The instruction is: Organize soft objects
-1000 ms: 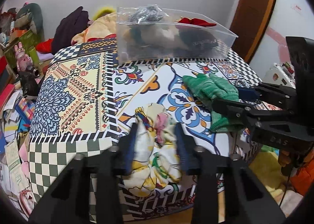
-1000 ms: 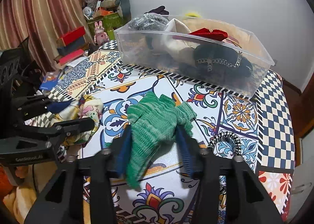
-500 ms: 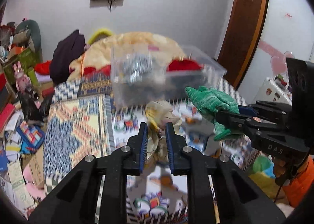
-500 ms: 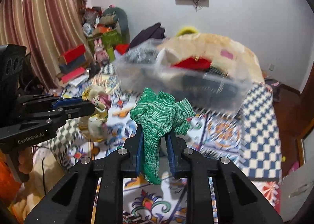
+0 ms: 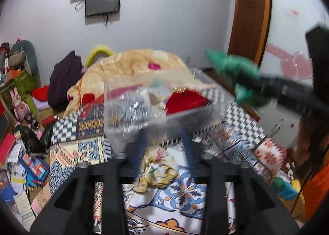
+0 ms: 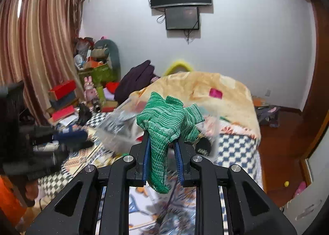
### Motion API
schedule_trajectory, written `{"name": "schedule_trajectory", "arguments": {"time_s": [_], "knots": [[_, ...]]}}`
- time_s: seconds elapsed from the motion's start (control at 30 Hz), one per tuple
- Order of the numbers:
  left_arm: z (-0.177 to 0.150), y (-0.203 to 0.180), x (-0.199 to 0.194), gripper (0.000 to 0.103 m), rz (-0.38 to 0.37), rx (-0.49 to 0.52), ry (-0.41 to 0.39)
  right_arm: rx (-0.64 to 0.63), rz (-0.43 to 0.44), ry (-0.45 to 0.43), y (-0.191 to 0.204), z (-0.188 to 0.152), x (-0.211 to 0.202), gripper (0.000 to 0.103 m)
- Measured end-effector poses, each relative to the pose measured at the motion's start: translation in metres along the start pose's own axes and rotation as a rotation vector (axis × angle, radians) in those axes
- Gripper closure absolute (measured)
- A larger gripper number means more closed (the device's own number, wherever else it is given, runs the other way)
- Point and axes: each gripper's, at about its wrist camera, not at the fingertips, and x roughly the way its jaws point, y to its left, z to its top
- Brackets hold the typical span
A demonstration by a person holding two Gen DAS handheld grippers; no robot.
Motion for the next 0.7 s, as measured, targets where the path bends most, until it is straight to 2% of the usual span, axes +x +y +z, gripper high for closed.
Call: {"name": "schedule_trajectory", "arguments": {"time_s": [0.03, 0.1, 0.17, 0.23, 0.33, 0.43, 0.57, 0.7], "knots": [[-0.004, 0.001, 0.007, 0.047, 0.005, -0.003, 0.017, 0.002, -0.003, 0.001, -0.001, 0.001, 0.001, 0.084], [-0.013, 0.004, 0.019, 0.045, 0.016, -0.008, 0.054, -0.001, -0.025, 0.01, -0.007, 0.003, 0.01, 0.083], [-0.022, 0.008, 0.029, 0.036, 0.015, -0.02, 0.094, -0.006, -0.042, 0.025, -0.012, 0.006, 0.02, 0.083], [-0.029, 0.013, 0.042, 0.032, 0.0, -0.048, 0.143, -0.007, -0.048, 0.043, -0.013, 0.006, 0.026, 0.083], [-0.037, 0.017, 0.056, 0.031, -0.016, -0.069, 0.199, -0.005, -0.063, 0.081, -0.018, 0.005, 0.044, 0.083], [-0.04, 0.018, 0.067, 0.023, -0.004, -0.068, 0.233, 0.002, -0.062, 0.127, -0.023, 0.002, 0.061, 0.083], [-0.042, 0.015, 0.075, 0.023, 0.004, -0.063, 0.25, 0.003, -0.065, 0.172, -0.025, -0.002, 0.078, 0.083], [-0.043, 0.009, 0.076, 0.024, 0.023, -0.052, 0.235, 0.003, -0.072, 0.19, -0.025, -0.005, 0.078, 0.081]]}}
